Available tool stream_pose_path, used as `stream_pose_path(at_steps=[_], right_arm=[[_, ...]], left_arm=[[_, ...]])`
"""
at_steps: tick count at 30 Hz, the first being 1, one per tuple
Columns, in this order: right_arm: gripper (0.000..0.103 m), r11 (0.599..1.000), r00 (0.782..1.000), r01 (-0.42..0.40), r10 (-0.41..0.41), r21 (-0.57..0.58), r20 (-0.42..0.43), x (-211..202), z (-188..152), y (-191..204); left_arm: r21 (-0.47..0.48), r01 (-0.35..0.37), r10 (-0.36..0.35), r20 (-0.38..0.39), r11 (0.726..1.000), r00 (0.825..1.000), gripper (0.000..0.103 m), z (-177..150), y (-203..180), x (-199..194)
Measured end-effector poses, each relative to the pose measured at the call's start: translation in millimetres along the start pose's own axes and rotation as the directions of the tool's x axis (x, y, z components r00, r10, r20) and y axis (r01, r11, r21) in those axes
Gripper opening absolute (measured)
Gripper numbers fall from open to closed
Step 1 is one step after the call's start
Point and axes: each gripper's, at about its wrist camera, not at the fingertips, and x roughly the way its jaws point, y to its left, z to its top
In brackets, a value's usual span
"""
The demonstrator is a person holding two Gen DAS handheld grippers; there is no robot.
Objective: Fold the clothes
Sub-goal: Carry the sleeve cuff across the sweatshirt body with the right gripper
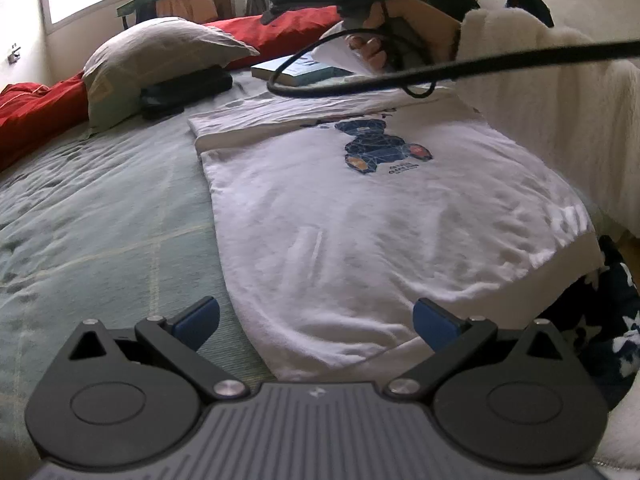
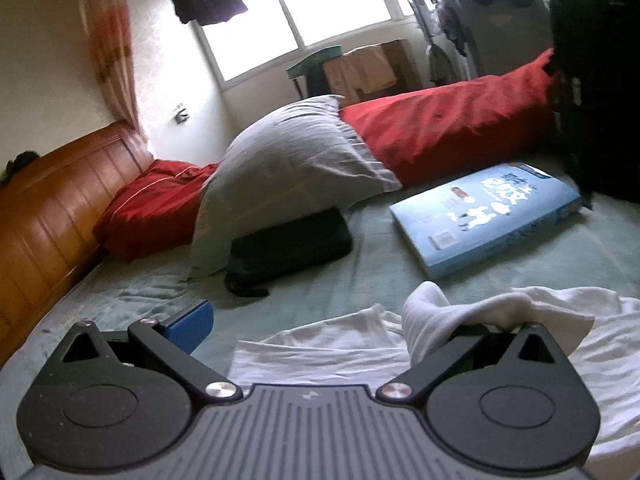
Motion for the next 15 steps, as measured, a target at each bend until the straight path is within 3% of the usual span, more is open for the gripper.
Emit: stream_pose_path(at_steps=[9, 15], right_arm=[[0.103, 0.994, 0.995, -0.045, 0.036, -0.098, -0.09, 26, -21, 28], [0.103, 0.995, 0.987, -0.048, 0.034, -0.091, -0.155, 41, -39, 18]], left_arm=[[-0.014, -0.007, 0.007, -0.01, 1.0, 1.0, 0.102, -3, 3, 1], [-0.035, -0.013, 0.012, -0.014, 0.999, 1.0, 0.102, -7, 8, 3]])
